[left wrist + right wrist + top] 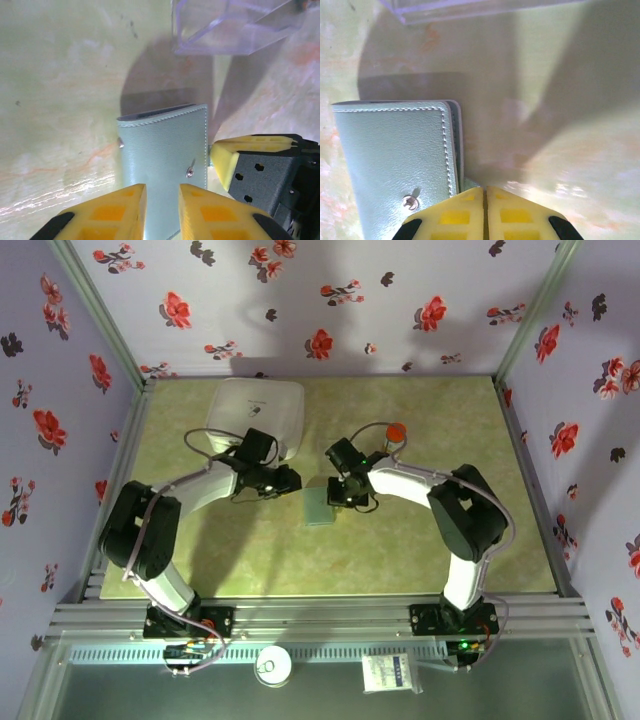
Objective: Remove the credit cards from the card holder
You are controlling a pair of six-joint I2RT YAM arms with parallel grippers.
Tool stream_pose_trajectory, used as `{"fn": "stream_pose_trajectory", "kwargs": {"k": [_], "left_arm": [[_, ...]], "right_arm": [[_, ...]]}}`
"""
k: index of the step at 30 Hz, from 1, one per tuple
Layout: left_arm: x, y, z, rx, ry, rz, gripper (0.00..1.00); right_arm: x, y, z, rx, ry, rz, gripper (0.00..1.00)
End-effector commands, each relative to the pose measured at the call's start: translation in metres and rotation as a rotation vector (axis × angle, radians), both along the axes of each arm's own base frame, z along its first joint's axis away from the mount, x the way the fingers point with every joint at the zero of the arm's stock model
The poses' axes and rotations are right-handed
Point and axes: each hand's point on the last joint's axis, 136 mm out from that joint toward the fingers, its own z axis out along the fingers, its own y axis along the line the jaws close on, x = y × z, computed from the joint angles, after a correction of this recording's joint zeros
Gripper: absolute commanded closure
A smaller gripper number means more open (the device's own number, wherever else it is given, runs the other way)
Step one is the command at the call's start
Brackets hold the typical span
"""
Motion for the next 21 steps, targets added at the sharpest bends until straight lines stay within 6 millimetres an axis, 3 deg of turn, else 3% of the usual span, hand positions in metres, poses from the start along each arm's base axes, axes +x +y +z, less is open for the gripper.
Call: {"fn": "stream_pose_trajectory", "kwargs": {"k": [1,9,21], "left_arm": [[0.006,0.016,0.009,0.015,-0.044,0.044,0.73],[0.010,0.033,0.020,0.016,-0.088,0.065,0.70],[0.002,0.035,0.019,0.003,-0.075,0.052,0.70]], "right_arm": [[-0.003,-0.018,0.022,-0.074,-0.024,0.051,0.96],[-0.006,-0.020,0.048,-0.093,-0.027,0.087,0.96],[-0.008,0.027,0.076,-0.062,-0.056,0.080,0.95]]}}
